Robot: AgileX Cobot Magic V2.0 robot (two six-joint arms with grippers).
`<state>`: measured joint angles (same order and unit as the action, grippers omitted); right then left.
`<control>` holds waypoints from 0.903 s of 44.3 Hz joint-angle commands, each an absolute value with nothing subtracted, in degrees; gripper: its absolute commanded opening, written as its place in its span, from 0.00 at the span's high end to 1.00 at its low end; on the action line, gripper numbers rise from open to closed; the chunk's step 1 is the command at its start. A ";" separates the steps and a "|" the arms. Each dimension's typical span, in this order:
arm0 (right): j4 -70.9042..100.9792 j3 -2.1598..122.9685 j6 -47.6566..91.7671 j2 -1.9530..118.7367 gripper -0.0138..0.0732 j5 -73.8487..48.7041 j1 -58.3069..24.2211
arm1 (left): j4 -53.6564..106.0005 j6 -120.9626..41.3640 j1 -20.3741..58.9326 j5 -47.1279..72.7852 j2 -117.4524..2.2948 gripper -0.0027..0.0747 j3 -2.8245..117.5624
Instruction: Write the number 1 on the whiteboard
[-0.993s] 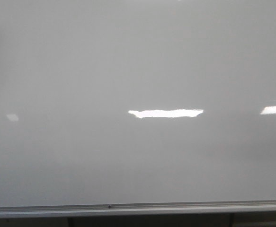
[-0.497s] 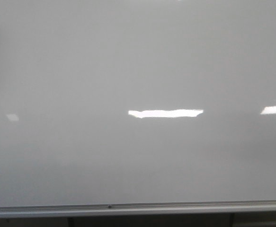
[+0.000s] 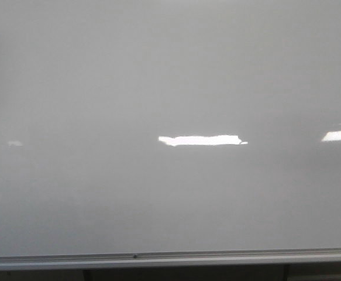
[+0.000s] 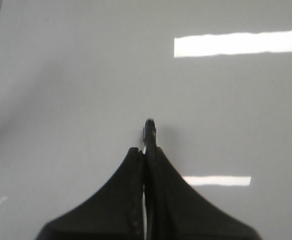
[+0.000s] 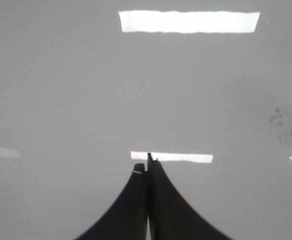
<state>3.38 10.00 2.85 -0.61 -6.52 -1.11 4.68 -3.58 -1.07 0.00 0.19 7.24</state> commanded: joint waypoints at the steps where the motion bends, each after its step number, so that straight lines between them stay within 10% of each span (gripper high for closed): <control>1: 3.68 17.50 3.29 0.48 0.92 -5.98 -1.22 | 4.66 -3.41 -1.27 0.00 -0.22 0.99 15.77; 20: 3.63 37.57 3.29 17.08 0.92 -14.89 -1.22 | 4.46 -4.66 -1.27 21.31 -16.85 0.99 42.37; 40: 3.63 39.20 3.29 32.21 0.92 -26.60 -1.22 | 4.84 -4.66 -1.27 31.00 -29.48 0.99 43.73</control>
